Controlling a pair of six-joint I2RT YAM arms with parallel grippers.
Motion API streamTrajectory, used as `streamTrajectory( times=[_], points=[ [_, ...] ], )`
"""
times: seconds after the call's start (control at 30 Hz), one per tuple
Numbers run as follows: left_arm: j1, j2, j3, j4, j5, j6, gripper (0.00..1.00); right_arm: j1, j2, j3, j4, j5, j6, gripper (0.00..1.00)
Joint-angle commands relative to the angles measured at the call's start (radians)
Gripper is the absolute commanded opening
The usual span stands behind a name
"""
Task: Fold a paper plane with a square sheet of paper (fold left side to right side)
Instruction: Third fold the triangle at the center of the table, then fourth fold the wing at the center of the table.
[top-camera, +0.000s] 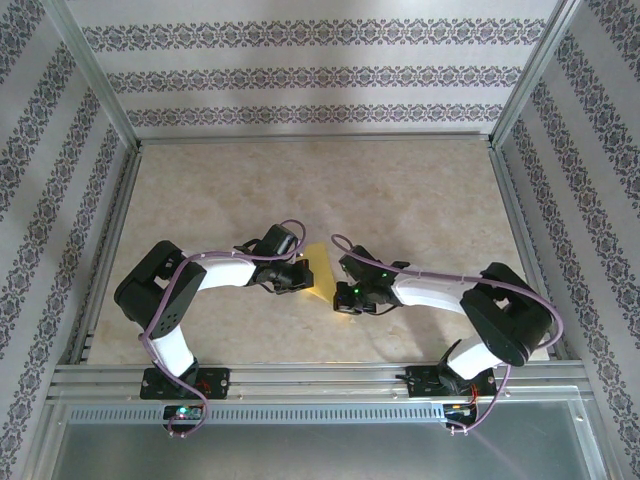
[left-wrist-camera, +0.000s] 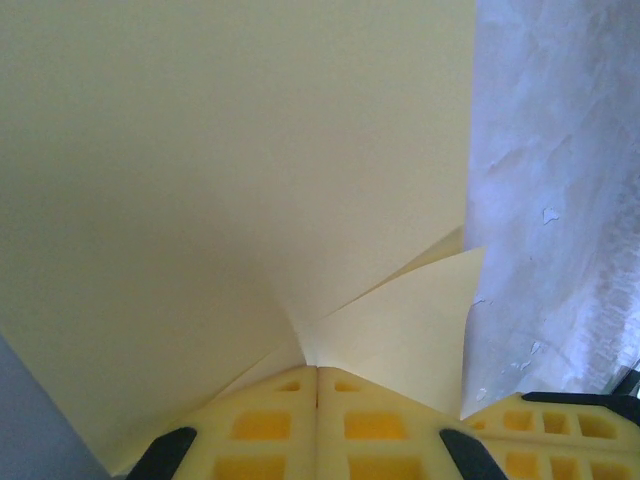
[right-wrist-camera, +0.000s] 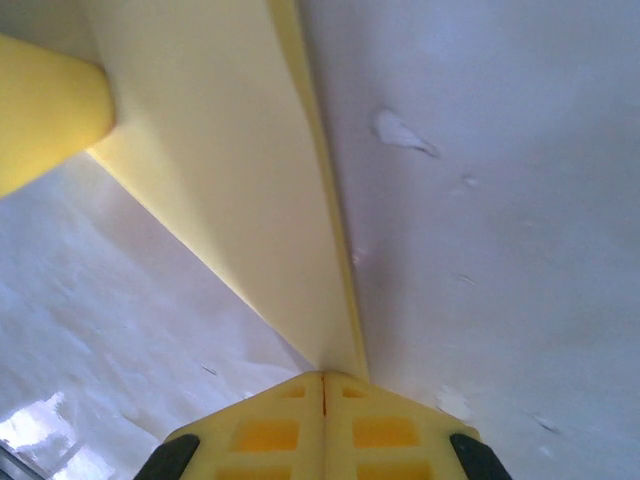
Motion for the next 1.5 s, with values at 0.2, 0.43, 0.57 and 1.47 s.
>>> streamTrajectory(
  times=[0.2, 0.43, 0.57, 1.47],
  points=[
    [-0.001, 0.025, -0.002, -0.045, -0.033, 0.013, 0.00, -0.052, -0.138, -0.054, -0.174, 0.037, -0.049, 0.00],
    [0.020, -0.066, 0.091, -0.042, 0.019, 0.032, 0.19, -0.164, -0.250, 0.011, -0.120, 0.031, -0.290, 0.34],
    [0.076, -0.152, 0.140, -0.128, -0.012, 0.084, 0.29, -0.196, -0.242, 0.038, -0.034, -0.007, -0.429, 0.52],
    [0.207, -0.443, -0.146, -0.106, -0.135, 0.038, 0.45, -0.149, 0.192, 0.207, 0.135, -0.152, -0.580, 0.40]
  ],
)
